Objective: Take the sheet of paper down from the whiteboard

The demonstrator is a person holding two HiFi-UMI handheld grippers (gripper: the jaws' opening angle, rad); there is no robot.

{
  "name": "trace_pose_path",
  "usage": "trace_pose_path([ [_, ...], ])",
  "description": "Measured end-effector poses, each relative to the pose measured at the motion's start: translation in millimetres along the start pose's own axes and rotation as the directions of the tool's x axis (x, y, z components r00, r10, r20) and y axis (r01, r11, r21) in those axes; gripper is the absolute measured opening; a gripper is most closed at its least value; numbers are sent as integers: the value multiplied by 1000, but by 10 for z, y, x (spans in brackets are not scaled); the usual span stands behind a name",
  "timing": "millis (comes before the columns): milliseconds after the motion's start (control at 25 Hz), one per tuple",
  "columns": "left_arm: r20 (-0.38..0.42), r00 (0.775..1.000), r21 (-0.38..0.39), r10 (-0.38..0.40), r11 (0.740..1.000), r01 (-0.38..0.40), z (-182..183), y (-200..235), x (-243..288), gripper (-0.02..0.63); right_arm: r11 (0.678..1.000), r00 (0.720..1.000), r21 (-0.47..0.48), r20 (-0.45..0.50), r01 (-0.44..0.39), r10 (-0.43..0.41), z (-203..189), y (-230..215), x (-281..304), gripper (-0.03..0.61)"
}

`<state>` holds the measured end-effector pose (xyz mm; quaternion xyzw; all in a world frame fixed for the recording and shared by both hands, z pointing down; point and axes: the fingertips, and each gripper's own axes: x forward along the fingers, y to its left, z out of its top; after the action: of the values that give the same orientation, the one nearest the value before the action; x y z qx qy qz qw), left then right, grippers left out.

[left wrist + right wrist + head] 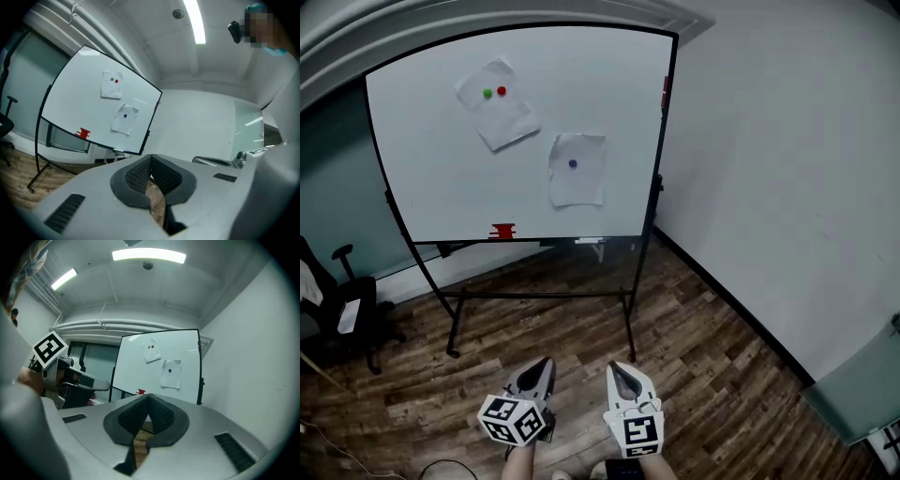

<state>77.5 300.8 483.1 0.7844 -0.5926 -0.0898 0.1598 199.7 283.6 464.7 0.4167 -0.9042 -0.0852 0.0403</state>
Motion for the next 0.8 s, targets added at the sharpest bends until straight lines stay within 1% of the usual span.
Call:
trace_pose_path([
  [120, -7, 999, 58, 31, 998, -31, 2, -10, 33, 26, 1000, 1000, -23, -3, 11, -11, 17, -81, 26, 12],
  [200, 4, 998, 93, 58, 994, -58, 20, -12, 29, 35, 1000, 1000, -10, 2, 3, -3, 28, -109, 15, 24],
  [280, 16, 997, 113, 78, 990, -79, 57, -1, 50, 86, 1000, 1000, 17, 11, -13, 13, 41, -143, 35, 66],
  [360, 28, 995, 110, 93, 989, -95, 100, 42, 106, 100, 999, 1000, 34, 19, -23, 22, 41, -187, 105, 96],
  [400, 33, 995, 102, 99, 990, -102, 121, 74, 148, 119, 999, 999, 39, 23, -26, 25, 34, -213, 154, 104],
  [480, 43, 993, 84, 106, 990, -109, 159, 138, 257, 124, 998, 999, 53, 22, -34, 33, 6, -281, 263, 121],
  [640, 57, 993, 74, 108, 991, -112, 212, 310, 570, 125, 995, 998, 85, 33, -54, 51, -41, -442, 577, 129],
  [720, 71, 992, 50, 103, 993, -107, 252, 458, 789, 124, 995, 998, 84, 35, -51, 48, -65, -550, 818, 132],
  [800, 76, 993, 50, 94, 994, -98, 308, 618, 1038, 124, 995, 998, 86, 30, -51, 49, -131, -658, 1106, 132],
])
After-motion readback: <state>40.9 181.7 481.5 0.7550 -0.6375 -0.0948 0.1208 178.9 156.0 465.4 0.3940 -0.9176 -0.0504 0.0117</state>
